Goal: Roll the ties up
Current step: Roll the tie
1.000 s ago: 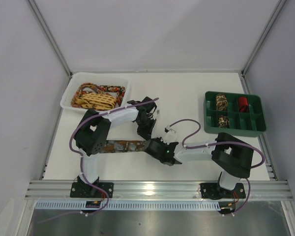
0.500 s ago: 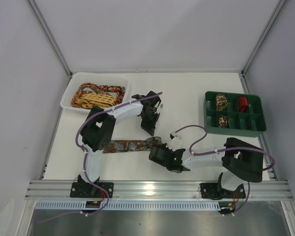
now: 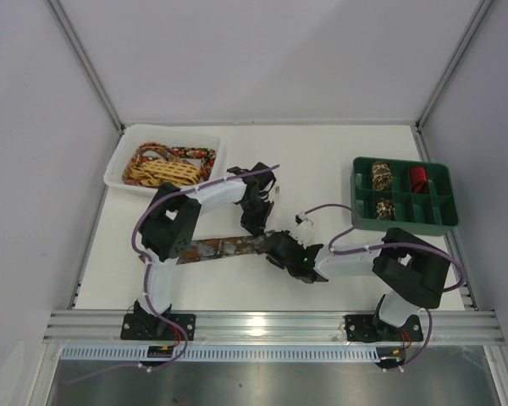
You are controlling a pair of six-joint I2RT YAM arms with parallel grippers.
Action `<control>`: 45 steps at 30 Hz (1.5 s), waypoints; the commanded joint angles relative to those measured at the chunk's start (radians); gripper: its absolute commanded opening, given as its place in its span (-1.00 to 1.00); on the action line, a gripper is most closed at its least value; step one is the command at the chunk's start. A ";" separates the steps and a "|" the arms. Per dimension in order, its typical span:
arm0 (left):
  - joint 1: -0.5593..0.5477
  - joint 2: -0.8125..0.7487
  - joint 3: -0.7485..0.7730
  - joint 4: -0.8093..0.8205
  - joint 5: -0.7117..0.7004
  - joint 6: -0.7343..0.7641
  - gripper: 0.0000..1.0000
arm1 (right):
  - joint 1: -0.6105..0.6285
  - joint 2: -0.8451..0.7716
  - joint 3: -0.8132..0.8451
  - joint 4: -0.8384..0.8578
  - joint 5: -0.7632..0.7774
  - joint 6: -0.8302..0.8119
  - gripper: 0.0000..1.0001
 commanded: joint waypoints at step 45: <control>-0.029 0.104 0.310 -0.094 -0.013 0.065 -0.99 | -0.043 -0.204 -0.164 -0.027 -0.115 -0.121 -1.00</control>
